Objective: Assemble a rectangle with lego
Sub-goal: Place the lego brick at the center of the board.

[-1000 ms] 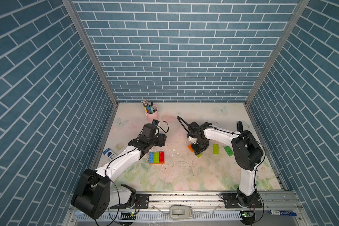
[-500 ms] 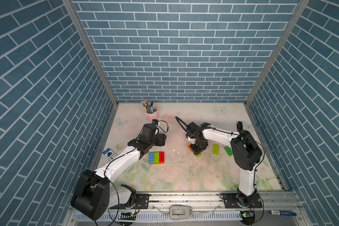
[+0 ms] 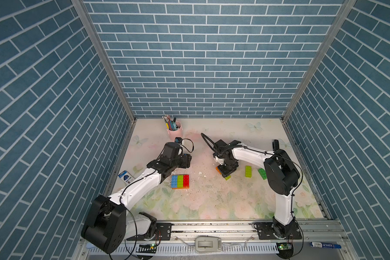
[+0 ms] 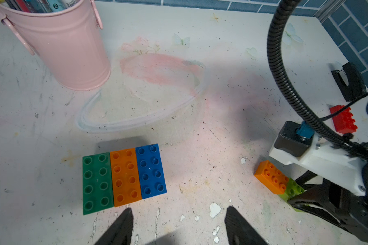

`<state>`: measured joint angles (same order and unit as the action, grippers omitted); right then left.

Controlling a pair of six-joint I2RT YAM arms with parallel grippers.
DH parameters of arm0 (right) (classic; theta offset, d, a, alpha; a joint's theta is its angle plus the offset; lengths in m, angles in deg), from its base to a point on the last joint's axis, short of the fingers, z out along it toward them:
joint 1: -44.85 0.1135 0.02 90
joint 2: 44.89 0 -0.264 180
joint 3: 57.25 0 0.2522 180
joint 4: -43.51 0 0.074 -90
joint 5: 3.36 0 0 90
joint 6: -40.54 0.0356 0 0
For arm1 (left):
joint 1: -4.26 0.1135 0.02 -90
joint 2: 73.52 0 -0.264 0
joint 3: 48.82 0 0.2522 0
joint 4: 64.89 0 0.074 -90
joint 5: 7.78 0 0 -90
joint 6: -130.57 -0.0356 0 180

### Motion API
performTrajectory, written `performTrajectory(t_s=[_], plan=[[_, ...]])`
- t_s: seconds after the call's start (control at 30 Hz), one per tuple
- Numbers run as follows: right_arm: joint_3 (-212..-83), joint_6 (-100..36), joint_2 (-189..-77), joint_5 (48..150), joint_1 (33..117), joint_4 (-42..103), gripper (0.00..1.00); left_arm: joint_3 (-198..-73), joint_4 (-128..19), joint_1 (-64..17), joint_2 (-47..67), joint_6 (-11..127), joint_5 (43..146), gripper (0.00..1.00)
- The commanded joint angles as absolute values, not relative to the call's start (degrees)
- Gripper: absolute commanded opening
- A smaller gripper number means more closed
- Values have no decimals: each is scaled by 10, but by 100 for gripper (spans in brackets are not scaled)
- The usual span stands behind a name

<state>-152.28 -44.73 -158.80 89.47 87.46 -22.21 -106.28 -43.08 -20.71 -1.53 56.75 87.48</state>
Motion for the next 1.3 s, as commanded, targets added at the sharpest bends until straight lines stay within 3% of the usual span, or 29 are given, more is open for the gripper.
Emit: performTrajectory(t_s=[0.0, 0.6, 0.87, 1.27], plan=[[-1532, -439, -1607, 889, 877, -226, 21, -1058, -437, -202, -26, 571, 878, 70], [-1530, -425, -1605, 892, 884, -230, 22, -1056, -442, -202, -24, 573, 884, 70], [-1536, -425, -1610, 892, 885, -229, 35, -1054, -443, -202, -26, 573, 884, 70], [-1542, -423, -1612, 893, 884, -231, 43, -1054, -444, -202, -27, 574, 884, 70]])
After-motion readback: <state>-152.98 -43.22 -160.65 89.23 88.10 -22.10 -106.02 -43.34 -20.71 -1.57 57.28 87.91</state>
